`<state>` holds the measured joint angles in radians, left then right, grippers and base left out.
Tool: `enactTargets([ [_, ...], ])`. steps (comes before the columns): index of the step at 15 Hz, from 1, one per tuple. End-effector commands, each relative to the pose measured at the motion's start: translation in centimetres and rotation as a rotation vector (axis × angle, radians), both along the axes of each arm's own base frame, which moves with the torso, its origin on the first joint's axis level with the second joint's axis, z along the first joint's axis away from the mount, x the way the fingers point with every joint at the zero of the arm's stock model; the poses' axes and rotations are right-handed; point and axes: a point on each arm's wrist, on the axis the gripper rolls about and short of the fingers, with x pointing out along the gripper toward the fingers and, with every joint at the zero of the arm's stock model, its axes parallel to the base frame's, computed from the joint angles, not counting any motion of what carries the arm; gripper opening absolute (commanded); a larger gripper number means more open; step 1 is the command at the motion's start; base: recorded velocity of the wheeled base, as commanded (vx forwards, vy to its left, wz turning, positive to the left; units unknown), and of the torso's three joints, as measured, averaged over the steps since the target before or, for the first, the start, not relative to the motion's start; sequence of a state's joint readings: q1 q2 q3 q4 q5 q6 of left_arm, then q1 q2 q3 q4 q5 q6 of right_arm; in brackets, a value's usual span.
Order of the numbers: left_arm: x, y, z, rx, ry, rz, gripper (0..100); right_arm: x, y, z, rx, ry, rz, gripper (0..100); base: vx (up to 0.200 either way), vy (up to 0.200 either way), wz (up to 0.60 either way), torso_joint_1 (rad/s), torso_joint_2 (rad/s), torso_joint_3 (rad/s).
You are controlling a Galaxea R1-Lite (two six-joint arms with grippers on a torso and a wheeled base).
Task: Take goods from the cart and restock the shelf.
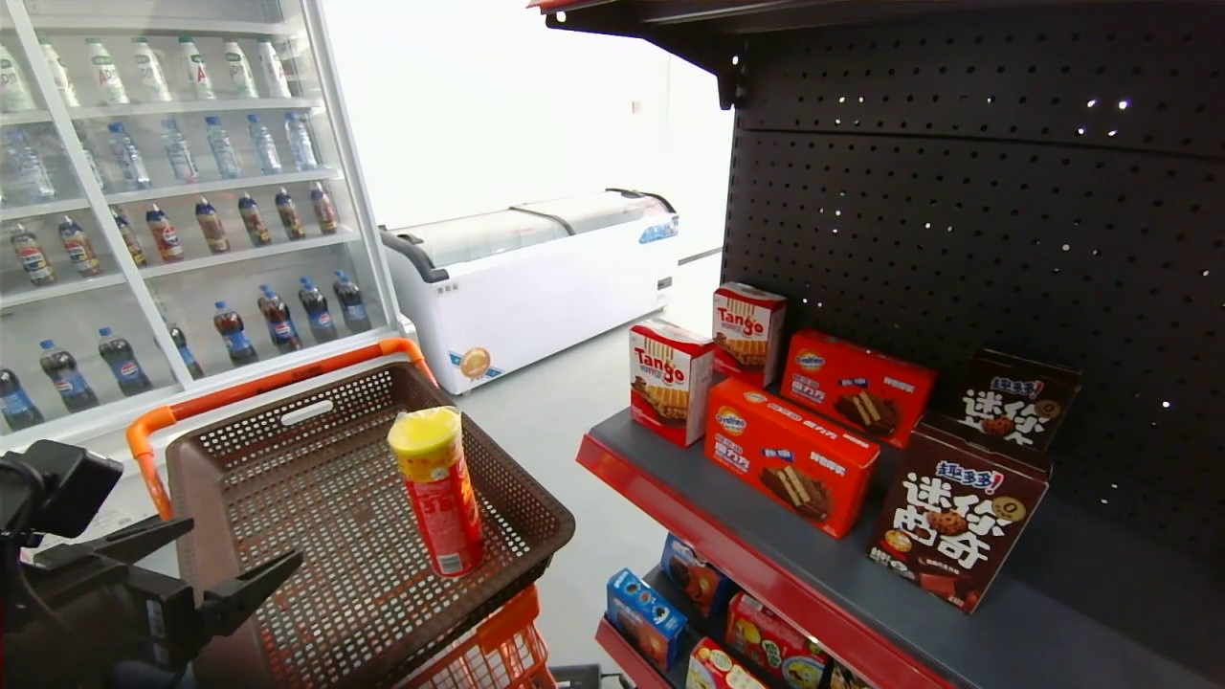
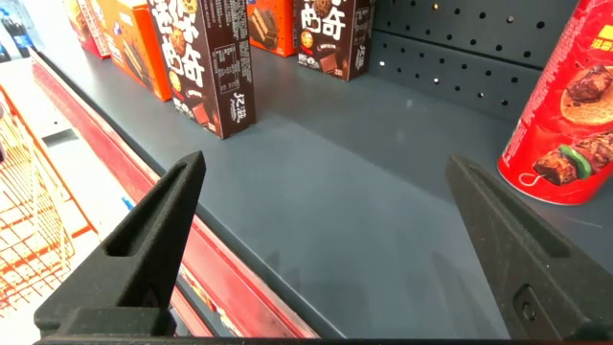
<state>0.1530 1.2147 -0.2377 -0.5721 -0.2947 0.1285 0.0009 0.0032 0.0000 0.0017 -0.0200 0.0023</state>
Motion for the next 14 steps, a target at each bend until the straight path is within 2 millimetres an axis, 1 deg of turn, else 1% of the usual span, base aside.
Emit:
enactTargets([
  [1,1.9,-0.3,-1.4,0.008,0.071,-0.002,100,0.0,0.0,0.0,-0.001,0.0,0.001,100,0.0,0.0,0.0,0.0,0.0,0.0],
  [3,3.3,-0.5,-2.0,0.013,0.07,-0.012,100,0.0,0.0,0.0,-0.001,0.0,0.001,100,0.0,0.0,0.0,0.0,0.0,0.0],
  [5,4.4,-1.1,-2.3,0.01,0.055,-0.046,100,0.0,0.0,0.0,-0.001,0.0,0.001,100,0.0,0.0,0.0,0.0,0.0,0.0],
  [8,5.1,-2.0,-2.8,0.011,0.06,-0.095,100,0.0,0.0,0.0,-0.001,0.0,0.001,100,0.0,0.0,0.0,0.0,0.0,0.0],
  [9,5.7,-2.2,-3.0,0.01,0.074,-0.106,100,0.0,0.0,0.0,0.001,0.0,0.001,100,0.0,0.0,0.0,0.0,0.0,0.0],
  [14,9.1,-2.3,-4.6,0.008,0.09,-0.105,100,0.0,0.0,0.0,-0.001,0.0,0.001,100,0.0,0.0,0.0,0.0,0.0,0.0],
])
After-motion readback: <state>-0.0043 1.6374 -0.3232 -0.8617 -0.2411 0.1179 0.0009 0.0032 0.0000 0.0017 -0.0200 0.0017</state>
